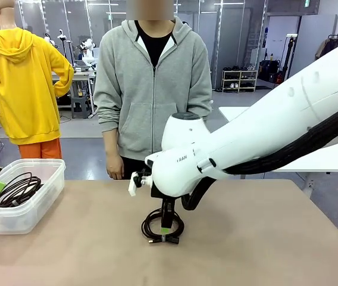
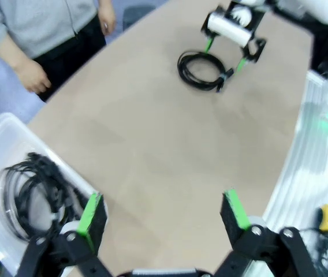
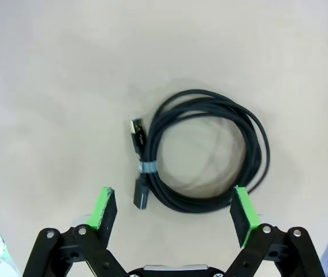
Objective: Organize and store the cables.
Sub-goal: Place the USB Extension Cable into the Organizing box.
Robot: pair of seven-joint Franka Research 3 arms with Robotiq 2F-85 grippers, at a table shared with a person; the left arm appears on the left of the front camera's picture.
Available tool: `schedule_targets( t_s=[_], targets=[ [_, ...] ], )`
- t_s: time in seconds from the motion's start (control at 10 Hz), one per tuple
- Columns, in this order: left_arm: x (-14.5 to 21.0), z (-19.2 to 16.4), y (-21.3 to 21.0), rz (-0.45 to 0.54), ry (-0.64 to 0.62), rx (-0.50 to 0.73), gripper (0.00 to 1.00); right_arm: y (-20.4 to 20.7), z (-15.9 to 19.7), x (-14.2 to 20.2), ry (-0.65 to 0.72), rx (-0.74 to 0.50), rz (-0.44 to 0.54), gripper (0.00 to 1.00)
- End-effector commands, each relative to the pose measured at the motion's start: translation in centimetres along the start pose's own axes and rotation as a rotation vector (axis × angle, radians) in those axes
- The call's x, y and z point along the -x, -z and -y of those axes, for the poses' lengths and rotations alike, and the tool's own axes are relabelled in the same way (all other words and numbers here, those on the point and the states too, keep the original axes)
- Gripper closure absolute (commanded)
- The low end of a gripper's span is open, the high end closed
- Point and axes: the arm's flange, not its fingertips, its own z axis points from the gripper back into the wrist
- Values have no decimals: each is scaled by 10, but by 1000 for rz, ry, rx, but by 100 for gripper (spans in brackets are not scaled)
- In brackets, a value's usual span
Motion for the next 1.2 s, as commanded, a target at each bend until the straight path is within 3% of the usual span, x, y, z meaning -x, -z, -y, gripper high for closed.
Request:
schedule_targets(
  t_s=[0.0, 0.1, 0.5, 0.7, 0.8, 1.0, 1.1],
  targets=[
    [-34, 16, 6, -26, 38, 24, 0, -40, -11, 50, 33, 50, 119, 0],
    [-58, 23, 14, -57, 85, 32, 0, -69, -14, 86, 85, 71, 190, 0],
    [-145, 43, 82, -334, 260, 86, 0, -137, -46, 215, 219, 173, 410, 0],
    [-186, 77, 132, -452, 404, 127, 0, -163, -67, 276, 306, 234, 479, 0],
    [-197, 97, 158, -492, 442, 147, 0, -169, -77, 301, 334, 238, 483, 0],
    [-206, 136, 210, -612, 521, 78, 0, -179, -95, 350, 431, 262, 517, 0],
    [-206, 150, 232, -624, 567, 31, 0, -181, -105, 367, 436, 267, 525, 0]
  ],
)
